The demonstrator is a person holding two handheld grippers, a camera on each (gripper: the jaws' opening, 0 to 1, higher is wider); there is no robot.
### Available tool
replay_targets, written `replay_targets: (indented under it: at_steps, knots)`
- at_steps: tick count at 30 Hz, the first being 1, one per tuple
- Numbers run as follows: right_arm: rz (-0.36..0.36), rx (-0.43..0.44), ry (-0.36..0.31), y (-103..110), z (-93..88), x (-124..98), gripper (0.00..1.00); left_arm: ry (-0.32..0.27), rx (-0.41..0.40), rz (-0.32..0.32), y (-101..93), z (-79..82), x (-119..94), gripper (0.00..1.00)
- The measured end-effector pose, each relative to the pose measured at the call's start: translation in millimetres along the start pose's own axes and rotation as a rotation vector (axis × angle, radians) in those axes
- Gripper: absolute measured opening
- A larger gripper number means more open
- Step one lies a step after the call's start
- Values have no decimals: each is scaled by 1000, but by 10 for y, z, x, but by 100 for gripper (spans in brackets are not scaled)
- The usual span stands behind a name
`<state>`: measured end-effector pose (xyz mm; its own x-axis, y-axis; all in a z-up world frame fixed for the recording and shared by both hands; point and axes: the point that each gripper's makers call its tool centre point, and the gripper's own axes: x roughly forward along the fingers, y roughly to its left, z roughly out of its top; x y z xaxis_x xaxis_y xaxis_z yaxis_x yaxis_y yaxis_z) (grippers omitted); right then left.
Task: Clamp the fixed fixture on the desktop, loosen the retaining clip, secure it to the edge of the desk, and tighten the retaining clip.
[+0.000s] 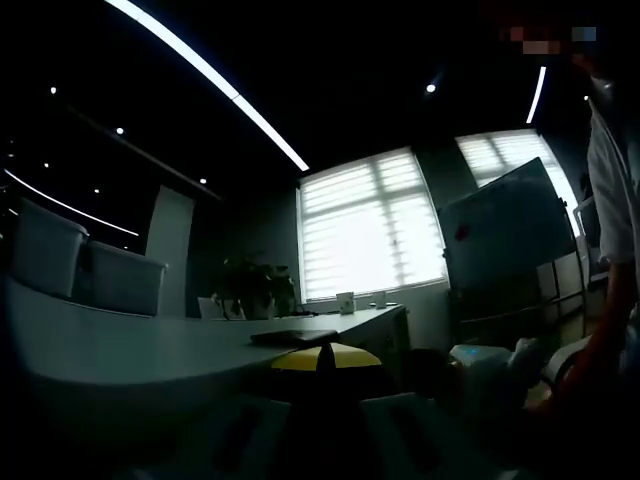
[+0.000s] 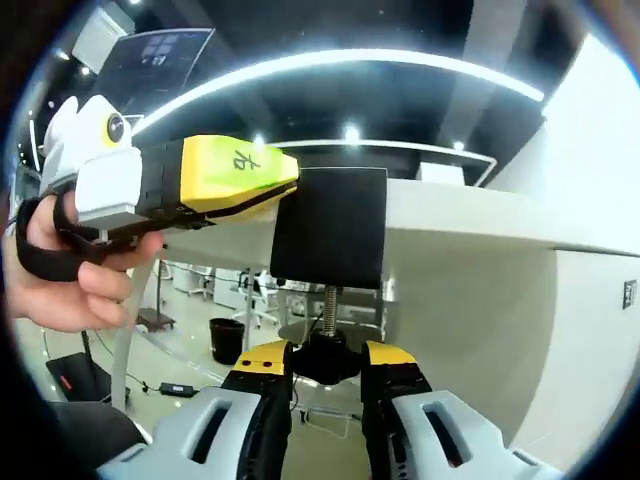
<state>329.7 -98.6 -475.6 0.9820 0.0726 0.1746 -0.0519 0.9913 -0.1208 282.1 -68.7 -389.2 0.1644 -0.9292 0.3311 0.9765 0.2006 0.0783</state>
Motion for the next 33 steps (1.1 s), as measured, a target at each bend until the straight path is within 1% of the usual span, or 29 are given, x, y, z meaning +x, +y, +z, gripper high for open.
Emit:
replay_targets:
  at_steps: [2, 5, 7, 11, 13, 14, 16, 18, 20, 21, 22, 23, 26, 31, 33]
  knots:
    - [79, -8, -5, 18, -1, 6, 25, 1, 2, 1, 1, -1, 1, 1]
    - [163, 18, -3, 29, -5, -6, 25, 0, 1, 1, 4, -2, -1, 1]
    - [194, 23, -11, 35, -2, -12, 25, -2, -3, 0, 7, -3, 0, 1]
    - [216, 25, -18, 54, -1, -3, 25, 1, 3, 0, 9, -4, -1, 1]
    - [191, 28, -13, 53, -9, 9, 25, 3, 9, 1, 9, -5, -2, 1]
    - [143, 42, -4, 1, -27, 5, 25, 3, 10, 0, 10, -4, -2, 1]
    - [57, 138, -23, -36, -53, -29, 29, 0, 8, 0, 9, -5, -5, 1]
    - [-1, 113, 6, -48, -161, -106, 29, 0, 7, -1, 10, -6, -5, 1]
    - [-49, 114, 18, -60, -230, -175, 30, 4, 14, 1, 9, -7, -6, 1]
    - [-44, 131, 25, -24, -262, -199, 30, 6, 18, 1, 7, -7, -7, 1]
    - [-58, 141, 46, -16, -305, -235, 30, 6, 19, 1, 7, -8, -8, 1]
    - [-67, 125, 50, -1, -310, -260, 30, 6, 17, 1, 6, -7, -9, 1]
    - [-122, 97, 35, -28, -232, -311, 30, 7, 18, 1, 6, -7, -9, 1]
    - [-151, 52, -1, -15, -38, -262, 31, 11, 22, 4, 5, -7, -8, 1]
    - [-155, 46, -9, -11, 5, -236, 31, 12, 24, 5, 4, -7, -7, 1]
